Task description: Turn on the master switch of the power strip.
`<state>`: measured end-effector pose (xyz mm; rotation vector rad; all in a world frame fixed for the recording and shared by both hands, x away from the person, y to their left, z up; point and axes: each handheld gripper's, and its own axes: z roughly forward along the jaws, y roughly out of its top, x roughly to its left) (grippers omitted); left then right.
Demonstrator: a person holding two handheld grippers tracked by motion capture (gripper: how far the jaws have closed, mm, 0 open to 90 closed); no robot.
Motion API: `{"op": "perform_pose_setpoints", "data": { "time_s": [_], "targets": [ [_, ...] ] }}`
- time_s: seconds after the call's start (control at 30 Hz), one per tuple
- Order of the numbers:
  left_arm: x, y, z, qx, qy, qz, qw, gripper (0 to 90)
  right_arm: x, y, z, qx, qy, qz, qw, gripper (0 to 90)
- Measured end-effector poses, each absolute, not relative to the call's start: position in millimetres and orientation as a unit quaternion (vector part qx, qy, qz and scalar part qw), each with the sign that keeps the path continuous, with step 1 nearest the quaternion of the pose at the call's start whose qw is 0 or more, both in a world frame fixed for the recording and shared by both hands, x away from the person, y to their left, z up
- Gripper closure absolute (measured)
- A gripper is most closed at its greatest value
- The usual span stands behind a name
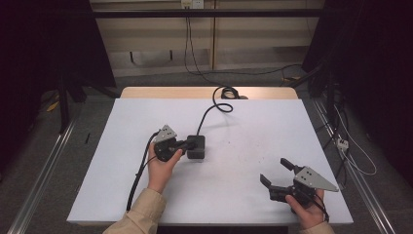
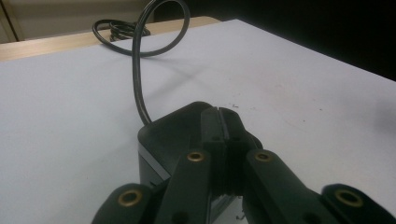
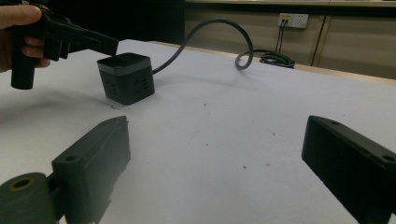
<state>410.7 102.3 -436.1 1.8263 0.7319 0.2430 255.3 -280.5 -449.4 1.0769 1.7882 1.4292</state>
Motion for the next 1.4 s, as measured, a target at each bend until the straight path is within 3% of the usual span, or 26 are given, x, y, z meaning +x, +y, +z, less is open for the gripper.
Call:
{"op": "perform_pose_setpoints", "data": {
  "time_s": [1.4],
  "targets": [
    [409.6,98.4,-438.7,0.78,0.301,0.108,0.539,90.0,255.4,-281.1,-450.0,0.409,0.673,0.536,0.303,7.2]
  ]
}}
